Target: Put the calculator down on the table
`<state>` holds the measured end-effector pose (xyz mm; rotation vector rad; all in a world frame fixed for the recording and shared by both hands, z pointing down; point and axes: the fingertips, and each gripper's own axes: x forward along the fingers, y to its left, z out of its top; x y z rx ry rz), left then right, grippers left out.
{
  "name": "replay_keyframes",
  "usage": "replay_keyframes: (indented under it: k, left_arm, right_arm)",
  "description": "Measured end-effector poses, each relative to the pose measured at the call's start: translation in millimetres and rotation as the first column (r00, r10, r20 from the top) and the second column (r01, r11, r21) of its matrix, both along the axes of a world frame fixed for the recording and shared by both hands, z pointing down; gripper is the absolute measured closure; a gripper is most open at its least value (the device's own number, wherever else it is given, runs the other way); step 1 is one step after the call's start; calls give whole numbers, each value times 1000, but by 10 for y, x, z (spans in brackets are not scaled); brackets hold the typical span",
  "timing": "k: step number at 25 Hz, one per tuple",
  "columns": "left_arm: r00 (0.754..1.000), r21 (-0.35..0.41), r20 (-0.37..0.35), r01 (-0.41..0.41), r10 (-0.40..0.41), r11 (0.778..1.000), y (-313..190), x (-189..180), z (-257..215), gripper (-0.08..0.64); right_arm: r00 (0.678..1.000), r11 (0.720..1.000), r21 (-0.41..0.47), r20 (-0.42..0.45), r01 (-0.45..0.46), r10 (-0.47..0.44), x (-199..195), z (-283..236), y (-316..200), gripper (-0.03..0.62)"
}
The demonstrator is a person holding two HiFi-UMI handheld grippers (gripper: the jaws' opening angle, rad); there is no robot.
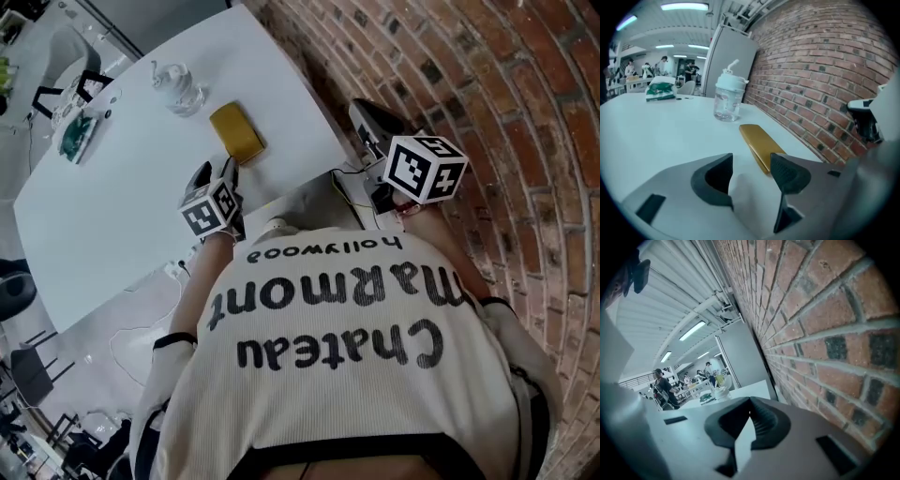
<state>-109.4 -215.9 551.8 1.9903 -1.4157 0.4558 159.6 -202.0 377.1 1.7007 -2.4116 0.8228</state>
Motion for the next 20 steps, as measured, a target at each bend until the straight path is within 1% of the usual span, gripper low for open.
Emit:
replay_keyframes:
  k: [2,4,7,9,12,14,17,18,20]
  left_arm:
    - [996,6,-70,52,-51,999,154,-40,-63,307]
    - [988,5,-129,82,-81,997,324,-76,-140,321]
    - [980,2,-160,120,-118,993,611,-207,-188,337]
    - [972,11,-156,179,-175,984,772,-392,-241,377]
    - [955,33,-150,265,-258,964,994,-655,-350,505]
    - [942,53,-157,307,-296,950,1139,-779,-442,532]
    - [933,100,-176,334,-313,937,1307,-975,-624,555]
    - [926,117,-204,345,-318,931,1357,-1059,-691,557]
    - [903,143,-282,375,-325,916,1449,-1217,-837,557]
  right_arm:
    - [999,999,-12,19,43,-43,-102,117,11,589]
    - [996,996,-28,48,80,-79,-223,230,16,589]
    - [988,989,-68,82,133,-128,-415,400,58,589]
    - [980,979,-92,100,183,-174,-597,496,77,589]
    - [961,958,-119,126,261,-246,-912,615,126,589]
    - [947,943,-134,146,305,-285,-1120,676,177,589]
    - [924,921,-136,178,365,-339,-1511,712,235,589]
    - [913,912,-134,187,389,-362,-1675,717,269,589]
    - [888,887,-127,199,444,-415,-2011,707,354,589]
